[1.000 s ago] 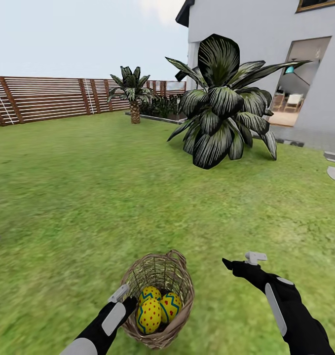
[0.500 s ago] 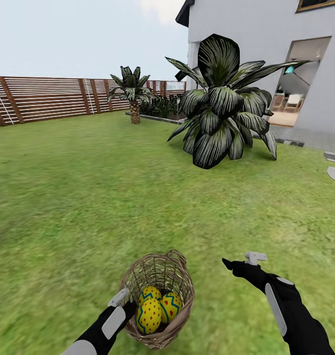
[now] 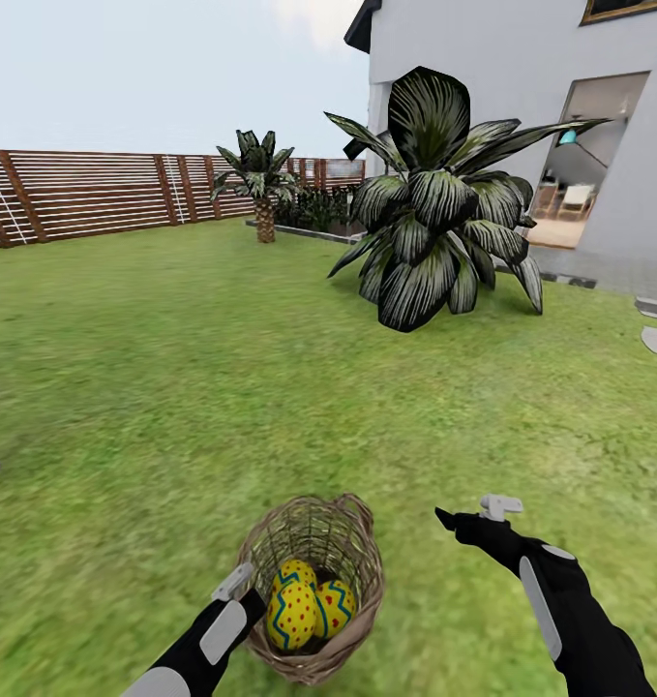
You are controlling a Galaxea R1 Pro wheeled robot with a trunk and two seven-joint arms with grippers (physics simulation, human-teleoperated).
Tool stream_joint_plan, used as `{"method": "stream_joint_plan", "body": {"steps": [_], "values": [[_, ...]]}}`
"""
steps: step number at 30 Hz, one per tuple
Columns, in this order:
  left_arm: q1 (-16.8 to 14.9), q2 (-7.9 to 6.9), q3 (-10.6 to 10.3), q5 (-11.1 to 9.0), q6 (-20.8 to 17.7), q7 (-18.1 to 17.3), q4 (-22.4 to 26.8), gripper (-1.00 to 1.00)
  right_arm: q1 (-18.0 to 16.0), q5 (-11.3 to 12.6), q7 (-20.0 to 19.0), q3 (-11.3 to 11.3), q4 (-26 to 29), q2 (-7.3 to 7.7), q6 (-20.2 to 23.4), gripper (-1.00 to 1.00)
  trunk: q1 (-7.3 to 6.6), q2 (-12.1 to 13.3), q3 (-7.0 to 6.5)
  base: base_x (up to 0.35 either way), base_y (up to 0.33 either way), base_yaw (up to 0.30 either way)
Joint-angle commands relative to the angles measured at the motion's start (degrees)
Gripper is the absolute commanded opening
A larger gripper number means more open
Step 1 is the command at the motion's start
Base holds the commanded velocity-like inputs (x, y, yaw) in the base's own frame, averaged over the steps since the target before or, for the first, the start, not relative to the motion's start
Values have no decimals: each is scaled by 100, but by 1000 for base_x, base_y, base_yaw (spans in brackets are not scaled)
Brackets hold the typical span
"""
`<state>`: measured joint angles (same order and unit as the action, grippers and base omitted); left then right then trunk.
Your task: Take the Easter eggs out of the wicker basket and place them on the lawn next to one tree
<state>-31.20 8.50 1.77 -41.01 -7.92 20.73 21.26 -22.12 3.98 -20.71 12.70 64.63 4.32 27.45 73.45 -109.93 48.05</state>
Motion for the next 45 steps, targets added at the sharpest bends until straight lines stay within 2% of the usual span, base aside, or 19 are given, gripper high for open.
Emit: {"method": "stream_joint_plan", "body": {"steps": [1,27,32,38,42,43,45], "values": [[0,3,17,5,-34,27,17,-100,-3,41,-12,6,0,-1,41,100,-1,-2,5,0,0,0],[0,-67,42,-4,-37,-78,36,-100,-3,26,2,-14,-53,-52,-9,100,-572,1040,-462,0,0,0],[0,-233,199,15,-44,-146,135,-100,25,-139,47,-35,-215,-35,-40,100,-571,1039,-461,0,0,0],[0,-432,505,-12,-52,-166,159,-100,24,-170,33,-39,-408,-37,24,100,-571,1039,-461,0,0,0],[0,-442,550,-12,-62,-158,233,-100,24,-170,41,-39,-537,-37,0,100,-571,1039,-461,0,0,0],[0,-440,548,-12,-67,-155,377,-100,23,-165,41,-39,-869,-41,-71,100,-571,1039,-461,0,0,0],[0,-437,545,-12,-69,-152,402,-100,23,-146,41,-39,-880,-45,-166,100,-571,1039,-461,0,0,0]]}}
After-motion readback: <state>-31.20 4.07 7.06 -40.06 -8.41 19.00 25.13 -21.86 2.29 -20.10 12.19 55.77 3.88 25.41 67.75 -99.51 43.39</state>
